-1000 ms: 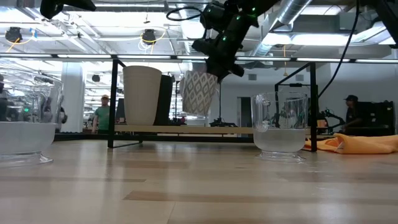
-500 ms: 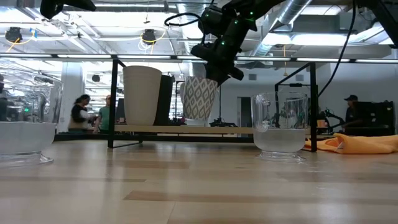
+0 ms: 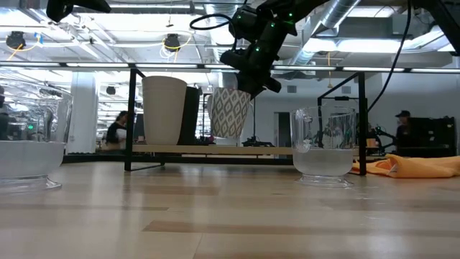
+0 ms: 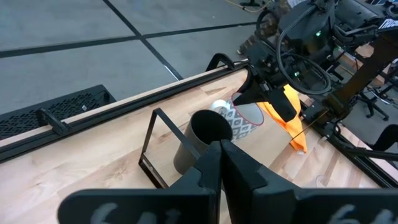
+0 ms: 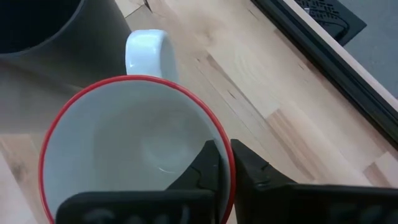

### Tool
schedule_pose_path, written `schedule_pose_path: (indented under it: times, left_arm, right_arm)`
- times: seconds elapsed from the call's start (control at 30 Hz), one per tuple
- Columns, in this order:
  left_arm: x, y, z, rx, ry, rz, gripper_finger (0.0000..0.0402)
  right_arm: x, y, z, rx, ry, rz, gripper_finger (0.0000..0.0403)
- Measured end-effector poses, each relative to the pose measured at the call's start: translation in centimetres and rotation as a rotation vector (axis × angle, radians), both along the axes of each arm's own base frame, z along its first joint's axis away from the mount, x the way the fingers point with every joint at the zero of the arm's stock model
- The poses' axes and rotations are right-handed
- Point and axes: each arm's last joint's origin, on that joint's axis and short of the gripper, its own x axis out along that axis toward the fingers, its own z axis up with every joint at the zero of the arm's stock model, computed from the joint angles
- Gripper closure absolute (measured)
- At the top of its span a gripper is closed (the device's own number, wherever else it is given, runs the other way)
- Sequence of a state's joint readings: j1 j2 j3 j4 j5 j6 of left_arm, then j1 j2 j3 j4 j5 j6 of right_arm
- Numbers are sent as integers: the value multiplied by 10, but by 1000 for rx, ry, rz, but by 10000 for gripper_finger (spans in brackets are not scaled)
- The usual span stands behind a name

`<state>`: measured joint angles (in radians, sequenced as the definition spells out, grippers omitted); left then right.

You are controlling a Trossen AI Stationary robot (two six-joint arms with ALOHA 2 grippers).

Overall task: Stack small to large cups/mugs on shelf
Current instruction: Put the gray mug on the shelf

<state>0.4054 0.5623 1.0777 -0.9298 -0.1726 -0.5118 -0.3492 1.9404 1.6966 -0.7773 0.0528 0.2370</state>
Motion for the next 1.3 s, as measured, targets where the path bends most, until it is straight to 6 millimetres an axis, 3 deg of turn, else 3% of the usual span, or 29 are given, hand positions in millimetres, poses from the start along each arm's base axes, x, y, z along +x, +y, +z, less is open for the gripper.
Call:
schedule_pose_path:
  times: [1.3]
  left_arm:
    - [0,0,0,-9,-6,5,402]
  right_arm:
    - [1,-4,-5,-11,17,-17,363]
